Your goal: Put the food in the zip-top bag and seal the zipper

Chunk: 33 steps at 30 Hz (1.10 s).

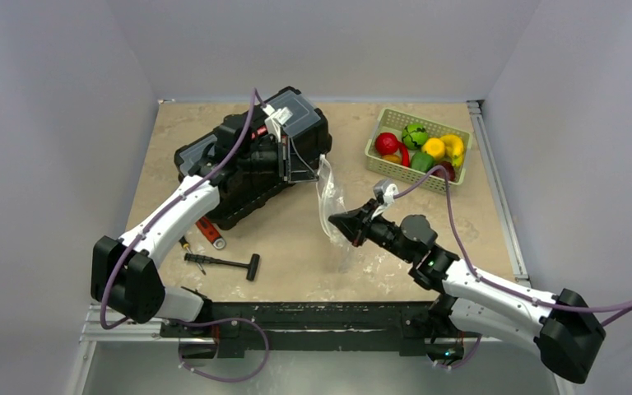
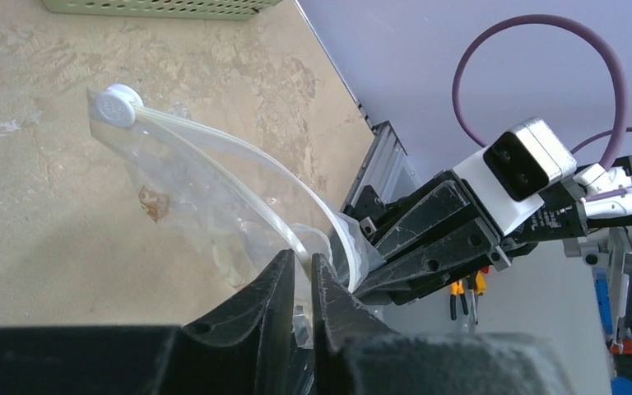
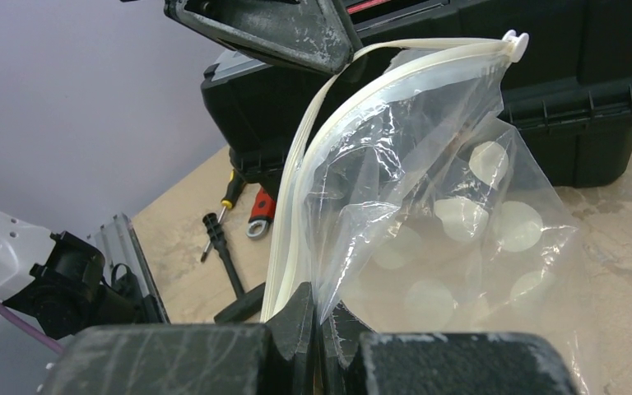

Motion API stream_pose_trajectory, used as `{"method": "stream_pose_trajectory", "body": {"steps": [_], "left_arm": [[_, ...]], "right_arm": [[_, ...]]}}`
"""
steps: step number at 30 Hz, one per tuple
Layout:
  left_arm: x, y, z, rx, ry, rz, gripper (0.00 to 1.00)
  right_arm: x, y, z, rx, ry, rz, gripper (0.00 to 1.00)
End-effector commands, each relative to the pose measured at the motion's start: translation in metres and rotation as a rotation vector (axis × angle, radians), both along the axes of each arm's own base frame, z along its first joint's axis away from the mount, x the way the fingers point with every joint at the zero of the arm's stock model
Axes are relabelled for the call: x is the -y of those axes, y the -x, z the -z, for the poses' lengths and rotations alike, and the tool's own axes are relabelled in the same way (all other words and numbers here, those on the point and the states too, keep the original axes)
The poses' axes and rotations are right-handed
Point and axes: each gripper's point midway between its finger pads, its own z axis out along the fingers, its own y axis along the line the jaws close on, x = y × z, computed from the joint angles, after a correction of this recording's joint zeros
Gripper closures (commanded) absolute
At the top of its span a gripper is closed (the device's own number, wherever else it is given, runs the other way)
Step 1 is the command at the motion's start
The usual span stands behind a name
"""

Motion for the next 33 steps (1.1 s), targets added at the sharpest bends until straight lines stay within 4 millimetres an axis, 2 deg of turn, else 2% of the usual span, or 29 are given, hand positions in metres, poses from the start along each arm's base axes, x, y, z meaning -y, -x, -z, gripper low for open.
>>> {"method": "stream_pose_trajectory", "body": {"steps": [1, 6, 11, 18, 22, 27, 30, 33], "left_arm": [[0.003, -0.002, -0.019, 0.085, 0.016, 0.024, 0.91], [0.001, -0.003, -0.019, 0.111, 0.006, 0.016, 1.00], [-0.002, -0.001, -0.023, 0.153, 0.004, 0.011, 1.00], [-0.004, 0.002, -0.028, 0.197, 0.012, 0.011, 1.00], [-0.004, 0.002, -0.027, 0.197, 0.007, 0.010, 1.00], [-0.006, 0.003, -0.024, 0.226, -0.051, -0.011, 1.00], [-0.006, 0.003, -0.021, 0.233, -0.074, -0.016, 1.00], [-0.004, 0.005, -0.020, 0.229, -0.081, -0.009, 1.00]], "right_arm": [[-0.003, -0.001, -0.032, 0.083, -0.029, 0.022, 1.00], [-0.007, 0.002, -0.031, 0.093, 0.004, 0.041, 1.00], [-0.005, 0.000, -0.025, 0.079, 0.029, 0.067, 0.86], [0.002, -0.003, -0.015, 0.014, 0.042, 0.110, 0.52], [0.007, -0.008, -0.014, -0.056, 0.050, 0.162, 0.36], [0.009, -0.007, -0.032, -0.125, -0.004, 0.190, 0.23], [0.008, -0.011, -0.053, -0.172, -0.033, 0.217, 0.21], [0.011, -0.022, -0.066, -0.228, -0.026, 0.292, 0.21]]}}
